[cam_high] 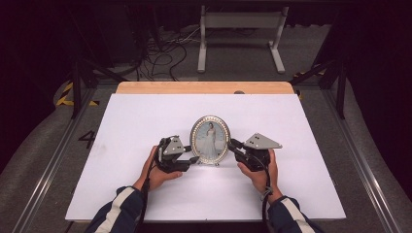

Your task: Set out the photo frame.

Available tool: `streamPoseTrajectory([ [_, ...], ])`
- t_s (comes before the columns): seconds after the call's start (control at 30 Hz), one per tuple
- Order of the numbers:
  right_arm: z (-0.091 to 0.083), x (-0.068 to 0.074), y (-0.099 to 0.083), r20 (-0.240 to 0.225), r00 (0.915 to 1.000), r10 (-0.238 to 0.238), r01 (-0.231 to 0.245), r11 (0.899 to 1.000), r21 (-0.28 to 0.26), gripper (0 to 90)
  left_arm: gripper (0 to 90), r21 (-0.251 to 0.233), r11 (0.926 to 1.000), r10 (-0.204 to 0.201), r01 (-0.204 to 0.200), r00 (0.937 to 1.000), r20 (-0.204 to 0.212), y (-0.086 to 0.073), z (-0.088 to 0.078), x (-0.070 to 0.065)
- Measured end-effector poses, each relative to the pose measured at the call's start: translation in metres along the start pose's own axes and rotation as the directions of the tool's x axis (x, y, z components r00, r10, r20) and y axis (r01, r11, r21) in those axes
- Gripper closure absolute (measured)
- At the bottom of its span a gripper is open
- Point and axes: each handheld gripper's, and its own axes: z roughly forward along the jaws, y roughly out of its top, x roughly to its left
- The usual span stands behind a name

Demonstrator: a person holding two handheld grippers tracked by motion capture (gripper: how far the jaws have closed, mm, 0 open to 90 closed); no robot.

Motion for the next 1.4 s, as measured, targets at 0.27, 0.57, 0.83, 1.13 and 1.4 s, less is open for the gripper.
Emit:
streamPoseTrajectory([
  [0.27,0.001,0.004,-0.001,0.012,0.999,-0.043,0.043,0.999,0.033,72.7,49.9,-0.019,0.9997,0.016,-0.016,0.9997,-0.021,0.002,-0.012,0.0],
  [0.57,-0.001,0.007,-0.002,0.009,0.9974,-0.071,0.071,0.996,0.063,66.9,44.1,-0.025,0.9995,0.02,-0.021,0.9991,-0.037,0.004,-0.025,-0.001],
  [0.83,-0.008,0.01,-0.003,0.02,0.9934,-0.113,0.111,0.991,0.079,54.6,34.4,-0.006,0.9998,0.02,-0.02,0.9979,-0.062,-0.001,-0.034,-0.001],
  [1.13,-0.011,0.008,-0.003,0.012,0.9881,-0.153,0.151,0.981,0.122,46.5,25.2,0.009,0.9998,0.019,-0.018,0.9945,-0.103,-0.011,-0.043,-0.001],
  [1.4,-0.02,0.004,-0.012,0.0,0.9842,-0.177,0.175,0.972,0.156,37.0,22.4,0.056,0.9961,0.074,-0.067,0.9883,-0.133,-0.018,-0.047,-0.007],
])
